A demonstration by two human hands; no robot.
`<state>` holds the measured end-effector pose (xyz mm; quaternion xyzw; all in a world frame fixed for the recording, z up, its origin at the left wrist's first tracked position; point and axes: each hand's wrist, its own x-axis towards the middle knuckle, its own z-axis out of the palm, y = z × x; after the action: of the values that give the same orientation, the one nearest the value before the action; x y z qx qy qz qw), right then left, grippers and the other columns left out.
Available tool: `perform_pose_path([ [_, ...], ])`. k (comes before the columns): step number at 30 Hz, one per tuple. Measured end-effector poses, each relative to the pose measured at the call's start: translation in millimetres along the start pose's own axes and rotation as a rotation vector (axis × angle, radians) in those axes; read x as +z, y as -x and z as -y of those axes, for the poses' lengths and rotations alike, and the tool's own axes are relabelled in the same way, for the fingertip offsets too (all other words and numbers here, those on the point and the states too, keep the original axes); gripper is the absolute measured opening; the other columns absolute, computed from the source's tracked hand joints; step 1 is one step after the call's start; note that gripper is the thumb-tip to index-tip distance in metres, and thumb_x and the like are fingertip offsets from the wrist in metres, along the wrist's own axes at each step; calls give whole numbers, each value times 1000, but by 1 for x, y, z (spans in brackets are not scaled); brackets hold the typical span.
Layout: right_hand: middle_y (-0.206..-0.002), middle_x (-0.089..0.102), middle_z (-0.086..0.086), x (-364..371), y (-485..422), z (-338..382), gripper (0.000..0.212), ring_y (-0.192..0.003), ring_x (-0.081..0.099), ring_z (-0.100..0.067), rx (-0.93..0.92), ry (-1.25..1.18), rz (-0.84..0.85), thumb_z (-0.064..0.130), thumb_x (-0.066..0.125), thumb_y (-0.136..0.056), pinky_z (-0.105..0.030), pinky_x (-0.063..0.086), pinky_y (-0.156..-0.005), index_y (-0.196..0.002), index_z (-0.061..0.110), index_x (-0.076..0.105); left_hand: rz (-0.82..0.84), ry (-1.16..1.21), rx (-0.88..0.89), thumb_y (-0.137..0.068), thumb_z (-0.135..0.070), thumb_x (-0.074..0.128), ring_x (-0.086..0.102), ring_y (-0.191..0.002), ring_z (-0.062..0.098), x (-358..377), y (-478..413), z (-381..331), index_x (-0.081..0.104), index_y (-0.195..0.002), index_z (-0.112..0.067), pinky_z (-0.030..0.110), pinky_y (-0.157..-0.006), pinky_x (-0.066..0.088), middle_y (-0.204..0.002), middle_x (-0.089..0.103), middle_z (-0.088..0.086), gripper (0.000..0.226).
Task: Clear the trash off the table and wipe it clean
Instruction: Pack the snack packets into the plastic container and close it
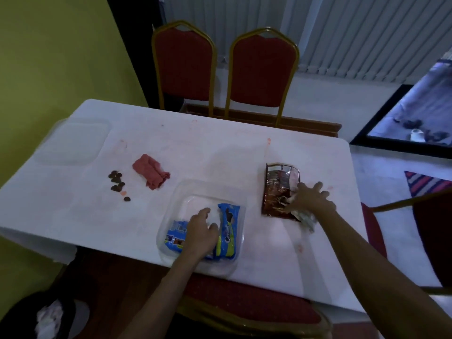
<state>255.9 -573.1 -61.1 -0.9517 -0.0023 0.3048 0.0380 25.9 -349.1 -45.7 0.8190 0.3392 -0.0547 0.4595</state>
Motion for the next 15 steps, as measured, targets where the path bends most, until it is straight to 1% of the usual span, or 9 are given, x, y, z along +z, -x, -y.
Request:
perform_pose_path([
  [1, -150, 16, -23, 5, 2, -7, 115, -137, 25, -52, -15, 5, 48, 51, 88, -53, -64, 34, -105, -146, 31, 24, -5, 6, -5, -95, -13, 51, 49, -127, 24, 1, 1, 0, 39, -148, -15, 34, -104, 41, -144, 48, 11, 54],
  [2, -146, 21, -24, 12, 4, -14, 114, -132, 33, -51, -23, 10, 77, 42, 88, -53, -59, 41, -100, -146, 32, 24, -2, 10, -5, -95, -13, 52, 49, -128, 25, 3, 2, 0, 38, -148, -15, 36, -105, 41, -145, 47, 11, 55],
  [3, -142, 28, -24, 19, 7, -19, 108, -127, 40, -49, -25, 26, 57, 36, 86, -57, -54, 46, -95, -145, 33, 24, 5, 16, -5, -96, -13, 52, 49, -129, 25, 6, 4, -1, 37, -149, -15, 37, -106, 42, -145, 47, 11, 55],
  [4, -137, 34, -22, 25, 11, -21, 98, -123, 45, -45, -24, 53, -11, 36, 82, -65, -52, 48, -91, -144, 33, 25, 13, 17, -2, -97, -14, 52, 48, -130, 24, 8, 6, -2, 36, -149, -15, 38, -106, 42, -146, 47, 10, 55],
  [6, -130, 42, -18, 30, 22, -23, 83, -118, 49, -39, -17, 94, -159, 47, 75, -75, -48, 50, -89, -141, 33, 28, 28, 6, 18, -98, -15, 52, 48, -130, 24, 13, 9, -5, 36, -149, -15, 36, -104, 42, -146, 46, 10, 53],
  [8, -128, 43, -16, 32, 28, -22, 77, -116, 51, -37, -15, 95, -208, 52, 73, -78, -45, 50, -88, -139, 32, 30, 34, -6, 41, -98, -16, 52, 48, -131, 23, 15, 11, -9, 36, -148, -16, 34, -100, 43, -147, 46, 10, 52],
  [11, -126, 45, -14, 27, 30, -24, 67, -113, 54, -39, -33, 58, -246, 41, 70, -82, -44, 50, -87, -138, 31, 35, 39, -3, 70, -98, -15, 52, 48, -130, 24, 12, 11, -15, 38, -147, -15, 30, -94, 43, -147, 45, 10, 51],
  [13, -123, 49, -13, 18, 31, -26, 55, -107, 59, -39, -47, 23, -285, 34, 66, -84, -42, 50, -84, -135, 31, 45, 27, 1, 78, -98, -14, 51, 48, -130, 24, 7, 12, -17, 39, -147, -15, 27, -92, 41, -147, 45, 11, 50],
  [15, -115, 56, -12, 6, 33, -27, 39, -99, 64, -36, -55, -49, -349, 26, 62, -85, -38, 50, -78, -124, 29, 57, 14, 0, 89, -98, -15, 51, 48, -129, 24, 2, 12, -18, 39, -147, -15, 26, -92, 40, -147, 45, 9, 50],
])
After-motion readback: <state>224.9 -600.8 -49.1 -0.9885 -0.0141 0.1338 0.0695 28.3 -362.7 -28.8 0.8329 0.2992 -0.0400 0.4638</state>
